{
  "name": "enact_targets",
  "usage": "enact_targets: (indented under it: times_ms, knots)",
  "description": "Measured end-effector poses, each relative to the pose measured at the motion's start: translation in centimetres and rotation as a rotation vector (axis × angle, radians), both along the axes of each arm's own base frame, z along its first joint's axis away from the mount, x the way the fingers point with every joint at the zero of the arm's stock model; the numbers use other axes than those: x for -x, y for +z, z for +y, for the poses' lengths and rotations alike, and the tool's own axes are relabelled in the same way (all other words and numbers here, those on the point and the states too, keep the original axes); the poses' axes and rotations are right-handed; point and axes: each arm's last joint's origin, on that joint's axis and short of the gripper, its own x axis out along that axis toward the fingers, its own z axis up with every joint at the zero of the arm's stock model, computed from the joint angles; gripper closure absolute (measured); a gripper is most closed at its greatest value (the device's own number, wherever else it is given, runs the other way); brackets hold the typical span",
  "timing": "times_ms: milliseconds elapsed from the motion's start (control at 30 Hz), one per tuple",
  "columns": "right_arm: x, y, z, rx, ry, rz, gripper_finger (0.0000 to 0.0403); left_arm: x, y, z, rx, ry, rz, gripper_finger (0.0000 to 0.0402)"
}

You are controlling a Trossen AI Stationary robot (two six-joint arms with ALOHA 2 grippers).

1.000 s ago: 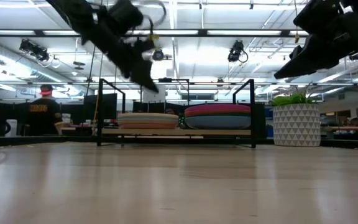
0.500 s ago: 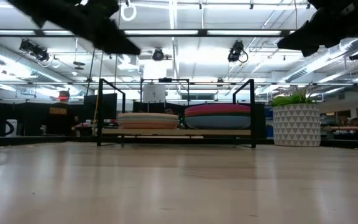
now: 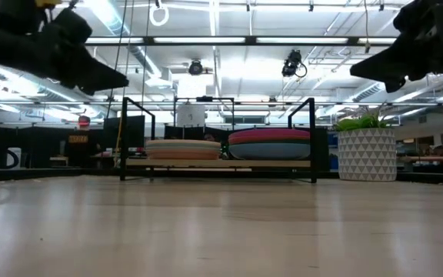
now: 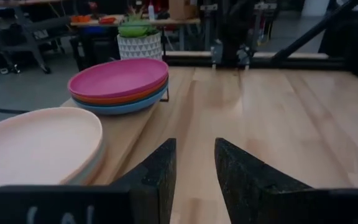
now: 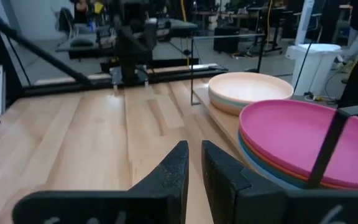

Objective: Place and stack plates onto a shelf
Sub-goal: Return to Home Position

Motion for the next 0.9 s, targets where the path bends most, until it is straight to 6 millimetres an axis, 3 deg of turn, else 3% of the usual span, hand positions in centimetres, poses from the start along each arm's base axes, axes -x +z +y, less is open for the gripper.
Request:
enact_targets:
  times_ms: [400,767,900]
  knots:
    - [2.1,0.0,-0.8,-0.056,-0.078,-0.037,0.0353,2.1,-3.0,-0.4,0.033,-0.018,-0.058,0.0285]
    - [2.4,-0.4,-0.9,-0.073,-0.078,-0.012,0.0353,2.2,-3.2,-0.7,0.046,-0.061,-0.037,0.0285]
    - [2.3,-1.1,-0.8,0.002,-0.072,0.027,0.0353,2.2,-3.3,-0.8,0.059,-0.068,-0.029,0.0285]
